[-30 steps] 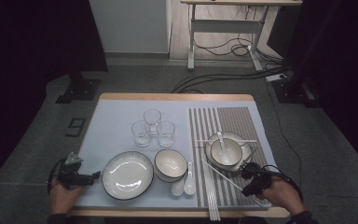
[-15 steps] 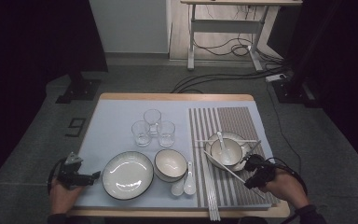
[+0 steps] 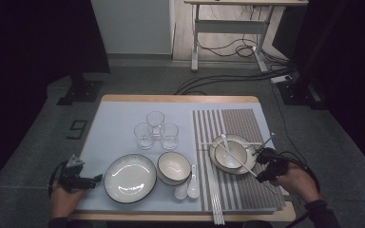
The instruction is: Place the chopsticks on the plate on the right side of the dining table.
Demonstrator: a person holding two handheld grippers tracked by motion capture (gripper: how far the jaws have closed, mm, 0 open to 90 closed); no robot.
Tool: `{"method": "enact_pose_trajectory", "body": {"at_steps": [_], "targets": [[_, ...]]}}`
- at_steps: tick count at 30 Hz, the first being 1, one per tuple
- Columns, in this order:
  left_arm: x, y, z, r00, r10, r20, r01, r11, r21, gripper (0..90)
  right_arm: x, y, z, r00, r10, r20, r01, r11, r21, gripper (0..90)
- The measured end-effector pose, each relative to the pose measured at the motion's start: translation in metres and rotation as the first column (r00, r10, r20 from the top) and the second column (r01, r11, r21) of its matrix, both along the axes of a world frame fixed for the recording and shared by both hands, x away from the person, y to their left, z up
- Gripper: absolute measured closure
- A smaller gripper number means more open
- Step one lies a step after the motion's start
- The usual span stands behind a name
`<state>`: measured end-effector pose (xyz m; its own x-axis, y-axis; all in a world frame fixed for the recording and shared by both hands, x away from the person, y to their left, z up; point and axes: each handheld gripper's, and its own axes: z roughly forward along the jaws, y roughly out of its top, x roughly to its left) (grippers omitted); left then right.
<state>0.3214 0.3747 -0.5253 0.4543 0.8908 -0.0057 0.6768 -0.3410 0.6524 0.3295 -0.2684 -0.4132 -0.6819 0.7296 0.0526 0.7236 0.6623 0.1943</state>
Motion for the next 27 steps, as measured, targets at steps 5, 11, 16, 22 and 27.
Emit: {"method": "enact_pose_trajectory", "body": {"at_steps": [5,11,16,22,27], "targets": [[0.000,0.000,0.000,1.0000,0.000,0.000,0.000,1.0000,0.000,0.9,0.008,-0.006,0.002,0.9995,-0.030,0.000,0.030,0.999,-0.013,84.3],[0.000,0.000,0.000,1.0000,0.000,0.000,0.000,1.0000,0.000,0.9,0.016,-0.013,0.003,0.9976,-0.069,0.007,0.069,0.997,-0.027,84.3],[0.000,0.000,0.000,1.0000,0.000,0.000,0.000,1.0000,0.000,0.9,0.023,-0.019,0.004,0.9957,-0.092,0.012,0.092,0.995,-0.043,84.3],[0.000,0.000,0.000,1.0000,0.000,0.000,0.000,1.0000,0.000,0.9,0.031,-0.024,0.001,0.9930,-0.117,0.015,0.118,0.991,-0.063,84.3],[0.000,0.000,0.000,1.0000,0.000,0.000,0.000,1.0000,0.000,0.9,0.039,-0.026,-0.003,0.9909,-0.134,0.010,0.134,0.988,-0.074,84.3]]}}
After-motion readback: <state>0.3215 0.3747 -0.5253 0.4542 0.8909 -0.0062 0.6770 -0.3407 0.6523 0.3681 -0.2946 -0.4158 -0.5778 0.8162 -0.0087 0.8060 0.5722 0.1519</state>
